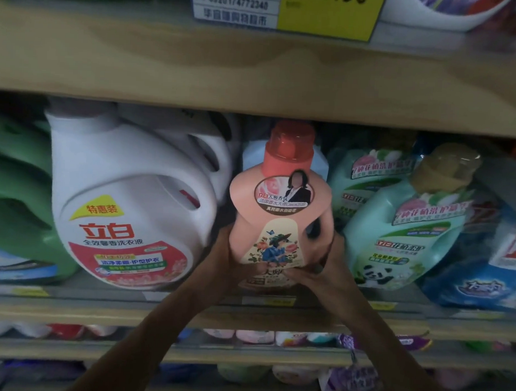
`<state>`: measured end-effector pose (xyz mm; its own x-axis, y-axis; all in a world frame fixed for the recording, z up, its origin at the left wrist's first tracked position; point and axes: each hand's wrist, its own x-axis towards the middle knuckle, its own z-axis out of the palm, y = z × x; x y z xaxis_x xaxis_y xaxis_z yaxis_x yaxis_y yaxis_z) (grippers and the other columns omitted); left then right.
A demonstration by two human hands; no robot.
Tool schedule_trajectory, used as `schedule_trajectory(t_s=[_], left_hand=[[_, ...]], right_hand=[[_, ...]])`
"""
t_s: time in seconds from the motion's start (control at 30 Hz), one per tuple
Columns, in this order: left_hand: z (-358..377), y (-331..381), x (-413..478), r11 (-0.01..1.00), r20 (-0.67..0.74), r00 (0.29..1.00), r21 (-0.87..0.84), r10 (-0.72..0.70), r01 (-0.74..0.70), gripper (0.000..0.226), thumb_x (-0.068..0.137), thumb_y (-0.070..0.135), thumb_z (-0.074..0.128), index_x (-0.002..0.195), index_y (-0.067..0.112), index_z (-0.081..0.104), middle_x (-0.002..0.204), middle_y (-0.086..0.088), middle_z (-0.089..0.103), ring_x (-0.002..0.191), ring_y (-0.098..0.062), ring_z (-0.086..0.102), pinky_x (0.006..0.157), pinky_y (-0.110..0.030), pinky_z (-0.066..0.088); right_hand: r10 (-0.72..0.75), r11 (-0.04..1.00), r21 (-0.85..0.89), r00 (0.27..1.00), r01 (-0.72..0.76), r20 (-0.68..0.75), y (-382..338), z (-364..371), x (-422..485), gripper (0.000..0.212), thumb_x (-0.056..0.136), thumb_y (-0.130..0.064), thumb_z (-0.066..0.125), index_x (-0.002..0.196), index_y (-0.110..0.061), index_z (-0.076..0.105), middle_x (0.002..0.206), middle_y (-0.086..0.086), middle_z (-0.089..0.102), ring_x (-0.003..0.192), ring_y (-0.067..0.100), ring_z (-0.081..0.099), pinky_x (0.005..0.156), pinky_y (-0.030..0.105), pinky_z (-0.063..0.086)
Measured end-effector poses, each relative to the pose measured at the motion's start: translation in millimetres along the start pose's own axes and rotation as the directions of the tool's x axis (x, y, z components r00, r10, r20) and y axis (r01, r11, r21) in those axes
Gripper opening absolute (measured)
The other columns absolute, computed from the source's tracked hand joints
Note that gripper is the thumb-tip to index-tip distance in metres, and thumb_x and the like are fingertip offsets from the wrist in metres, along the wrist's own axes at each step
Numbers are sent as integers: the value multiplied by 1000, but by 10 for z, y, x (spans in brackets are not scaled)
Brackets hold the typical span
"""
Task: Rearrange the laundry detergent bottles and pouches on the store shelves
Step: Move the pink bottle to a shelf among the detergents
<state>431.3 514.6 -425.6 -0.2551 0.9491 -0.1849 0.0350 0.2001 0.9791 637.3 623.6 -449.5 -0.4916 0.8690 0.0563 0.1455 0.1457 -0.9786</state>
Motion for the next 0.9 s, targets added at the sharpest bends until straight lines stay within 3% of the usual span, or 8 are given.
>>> schedule_trajectory(t_s=[0.03,0.13,0.2,0.43,0.57,0.67,0.77,0.9], left_hand=[[-16,12,5,1000,1,1000,5,-7,7,87,73,12,84,140,25,29,128,-1,64,111,-9,69,82,-34,63],[-63,101,43,999,27,999,29,-34,33,82,75,14,84,142,14,37,132,-9,65,122,-25,64,95,-55,57],[-79,190,41,999,30,999,40,-35,34,83,72,18,84,141,9,39,131,-11,67,120,-29,65,97,-59,54],[-27,445,-155,999,12,999,-7,50,-50,67,74,34,81,130,11,53,120,-12,74,109,-28,73,90,-59,58],[12,539,-334,997,39,996,3,82,-82,40,85,26,70,123,20,60,115,-7,77,103,-23,75,88,-52,61],[44,563,-520,997,49,996,-25,68,-67,43,87,38,71,126,23,62,116,-4,77,104,-22,75,89,-49,61],[73,530,-764,995,27,997,-67,76,-74,51,82,47,76,127,25,63,114,-1,78,103,-21,76,84,-40,62],[169,427,-1171,982,51,996,-176,78,-68,42,81,33,74,122,27,68,115,2,78,105,-18,75,76,-24,61]], right_hand=[[-3,1000,-6,1000,3,-6,3,-7,3,84,63,-11,94,122,-36,41,115,-31,65,114,-2,65,82,23,60],[-21,1000,-11,1000,21,-11,-41,-10,14,81,65,-14,95,120,-41,43,112,-34,65,113,-3,65,80,20,60],[-26,1000,-7,1000,26,-6,-121,-22,18,78,68,-15,93,120,-44,43,115,-34,64,114,-3,64,81,20,60],[-61,998,13,998,61,-18,-494,-113,-39,94,61,-35,93,141,-30,43,130,-11,67,119,9,66,95,42,59],[-67,997,22,998,67,-1,-669,-161,-153,91,61,-32,93,139,-29,47,131,-4,68,120,14,66,97,50,57],[-59,998,31,998,59,6,-745,-175,-308,83,67,-21,94,137,-30,50,130,-4,69,120,17,67,97,55,56],[-27,999,38,999,26,18,-792,-168,-557,80,67,-27,94,134,-34,51,122,-9,72,113,14,70,92,48,60],[14,1000,6,999,-15,52,-850,-167,-1034,76,73,-22,91,135,-33,49,98,-19,75,86,0,74,66,19,58]])
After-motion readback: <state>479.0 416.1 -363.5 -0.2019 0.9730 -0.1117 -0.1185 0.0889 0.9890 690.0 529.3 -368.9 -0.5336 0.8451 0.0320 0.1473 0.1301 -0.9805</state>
